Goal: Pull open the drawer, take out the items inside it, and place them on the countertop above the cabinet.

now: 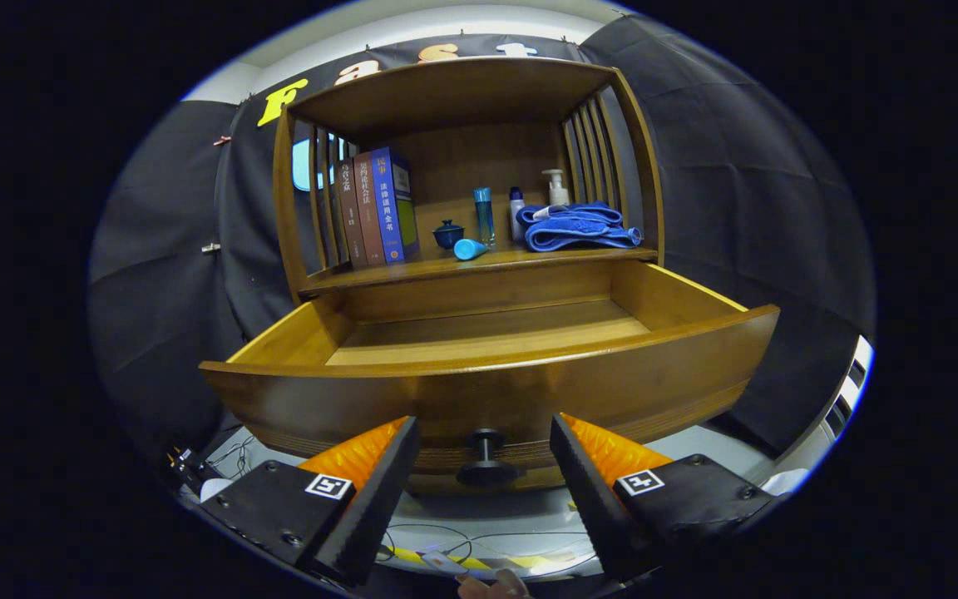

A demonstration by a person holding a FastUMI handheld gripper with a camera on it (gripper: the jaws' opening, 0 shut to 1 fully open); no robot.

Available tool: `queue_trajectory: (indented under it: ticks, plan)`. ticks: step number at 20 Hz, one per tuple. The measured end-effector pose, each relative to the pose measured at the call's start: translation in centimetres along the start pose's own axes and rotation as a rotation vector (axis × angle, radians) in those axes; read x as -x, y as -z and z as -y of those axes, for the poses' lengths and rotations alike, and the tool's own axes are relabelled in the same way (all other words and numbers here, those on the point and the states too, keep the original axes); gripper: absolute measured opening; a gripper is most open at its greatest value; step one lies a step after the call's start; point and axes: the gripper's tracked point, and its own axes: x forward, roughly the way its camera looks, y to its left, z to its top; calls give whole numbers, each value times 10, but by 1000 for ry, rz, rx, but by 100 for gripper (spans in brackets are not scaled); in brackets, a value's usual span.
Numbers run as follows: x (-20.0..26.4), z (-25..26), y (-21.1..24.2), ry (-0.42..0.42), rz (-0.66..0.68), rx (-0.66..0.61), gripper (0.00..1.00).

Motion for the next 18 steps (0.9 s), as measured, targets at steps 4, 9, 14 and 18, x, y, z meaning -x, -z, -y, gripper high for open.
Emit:
queue_trajectory:
  ticks: [4,9,14,18]
  plan:
    - [-10,0,4,-6,10,8,100]
    - [-11,-1,1,-3,17,5,99]
    - [-31,-4,-12,-18,6,-8,99]
    - [-60,-7,-24,-14,-1,-18,100]
